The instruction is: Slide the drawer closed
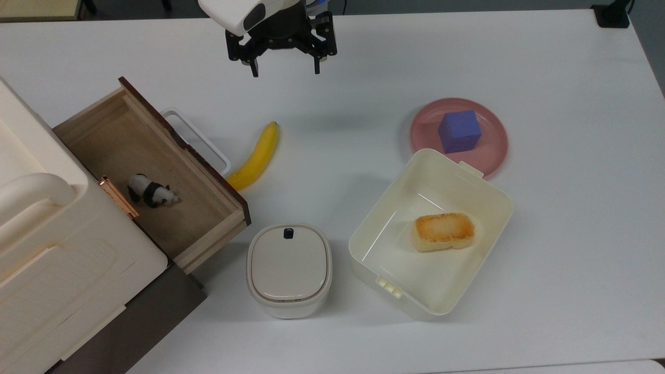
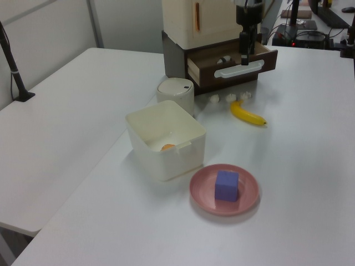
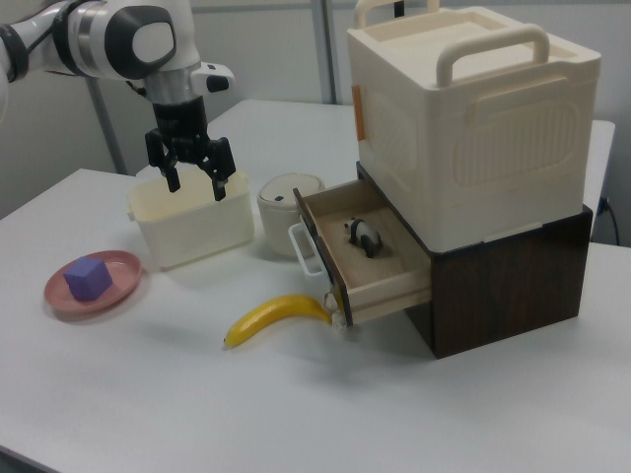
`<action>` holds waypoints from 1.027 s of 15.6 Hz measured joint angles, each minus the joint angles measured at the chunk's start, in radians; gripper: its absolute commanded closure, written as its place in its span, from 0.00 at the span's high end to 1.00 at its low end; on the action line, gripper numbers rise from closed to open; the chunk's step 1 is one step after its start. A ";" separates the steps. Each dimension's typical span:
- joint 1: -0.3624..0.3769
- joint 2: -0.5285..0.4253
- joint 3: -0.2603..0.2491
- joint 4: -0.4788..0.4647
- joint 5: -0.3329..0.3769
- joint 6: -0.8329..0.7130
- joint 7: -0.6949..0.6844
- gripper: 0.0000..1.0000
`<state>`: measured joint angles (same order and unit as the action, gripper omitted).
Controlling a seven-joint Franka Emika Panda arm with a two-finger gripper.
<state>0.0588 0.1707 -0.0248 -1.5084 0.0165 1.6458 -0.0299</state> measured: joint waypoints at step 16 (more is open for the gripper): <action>-0.018 -0.001 -0.013 0.006 -0.006 0.000 -0.002 1.00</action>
<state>0.0405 0.1693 -0.0373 -1.5023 0.0100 1.6458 -0.0315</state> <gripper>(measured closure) 0.000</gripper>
